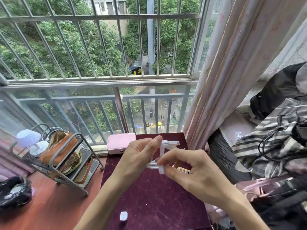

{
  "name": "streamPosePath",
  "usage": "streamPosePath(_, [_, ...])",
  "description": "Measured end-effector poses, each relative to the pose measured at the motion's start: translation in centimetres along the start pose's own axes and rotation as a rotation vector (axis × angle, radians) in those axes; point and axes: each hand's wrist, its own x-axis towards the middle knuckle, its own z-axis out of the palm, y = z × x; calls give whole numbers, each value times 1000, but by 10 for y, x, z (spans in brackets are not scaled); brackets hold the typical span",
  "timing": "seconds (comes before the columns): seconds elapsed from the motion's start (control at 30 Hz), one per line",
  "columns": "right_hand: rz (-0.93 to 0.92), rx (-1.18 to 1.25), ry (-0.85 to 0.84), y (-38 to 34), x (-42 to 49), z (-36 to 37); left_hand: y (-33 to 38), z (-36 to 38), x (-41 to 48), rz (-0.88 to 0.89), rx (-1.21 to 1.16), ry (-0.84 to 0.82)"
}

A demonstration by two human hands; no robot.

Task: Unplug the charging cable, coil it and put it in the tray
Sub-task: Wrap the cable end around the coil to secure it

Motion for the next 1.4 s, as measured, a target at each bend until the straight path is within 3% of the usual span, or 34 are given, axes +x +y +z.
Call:
streamPosePath(0.3, [-15, 40, 44, -3, -6, -3, -2, 2, -3, 32, -1, -2])
streamPosePath(0.43, [-93, 90, 220, -12, -4, -16, -3, 4, -5, 32, 0, -2])
streamPosePath(0.53, [-34, 124, 355, -15, -2, -25, -1, 7, -7, 32, 7, 10])
streamPosePath(0.93, [143, 91, 310, -4, -8, 7, 11, 25, -15, 97, -12, 79])
streamPosePath(1.1, [159, 5, 361, -1, -6, 14, 12, 28, -19, 129, 71, 104])
streamPosePath(1.4, [-14, -543, 494, 9, -4, 15, 6, 28, -21, 129, 172, 98])
